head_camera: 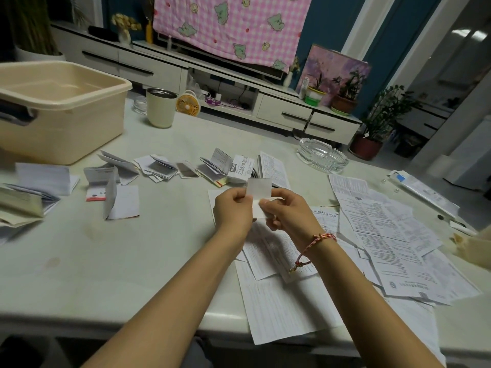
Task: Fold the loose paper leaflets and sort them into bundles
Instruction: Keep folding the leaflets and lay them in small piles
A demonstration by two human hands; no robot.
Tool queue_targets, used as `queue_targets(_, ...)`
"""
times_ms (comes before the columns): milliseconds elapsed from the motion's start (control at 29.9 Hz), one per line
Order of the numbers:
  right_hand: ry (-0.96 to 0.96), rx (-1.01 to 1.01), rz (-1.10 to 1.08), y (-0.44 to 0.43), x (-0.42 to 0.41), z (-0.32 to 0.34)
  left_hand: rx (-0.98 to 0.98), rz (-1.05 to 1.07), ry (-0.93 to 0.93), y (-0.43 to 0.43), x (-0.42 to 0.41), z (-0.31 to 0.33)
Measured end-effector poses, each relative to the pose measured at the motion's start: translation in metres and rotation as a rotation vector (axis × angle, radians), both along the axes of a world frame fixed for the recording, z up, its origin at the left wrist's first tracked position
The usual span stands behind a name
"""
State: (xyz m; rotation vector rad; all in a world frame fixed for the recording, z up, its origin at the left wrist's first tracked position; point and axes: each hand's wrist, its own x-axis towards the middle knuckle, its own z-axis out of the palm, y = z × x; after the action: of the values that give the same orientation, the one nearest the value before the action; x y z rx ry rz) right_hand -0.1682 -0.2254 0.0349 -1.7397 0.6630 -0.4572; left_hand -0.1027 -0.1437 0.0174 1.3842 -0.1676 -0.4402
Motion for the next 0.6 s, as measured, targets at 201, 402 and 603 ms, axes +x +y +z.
queue_targets(201, -0.011, 0.058, -0.016, 0.006, -0.002, -0.001, 0.058, 0.11, 0.047, 0.002, 0.001, 0.005)
queue_targets(402, -0.076, 0.091, -0.015, 0.034, 0.016, -0.004, 0.022, 0.177, 0.142, 0.022, 0.022, 0.005)
queue_targets(603, -0.029, 0.017, 0.189, 0.065, 0.05, -0.013, 0.23, 0.384, 0.03, 0.051, 0.03, 0.015)
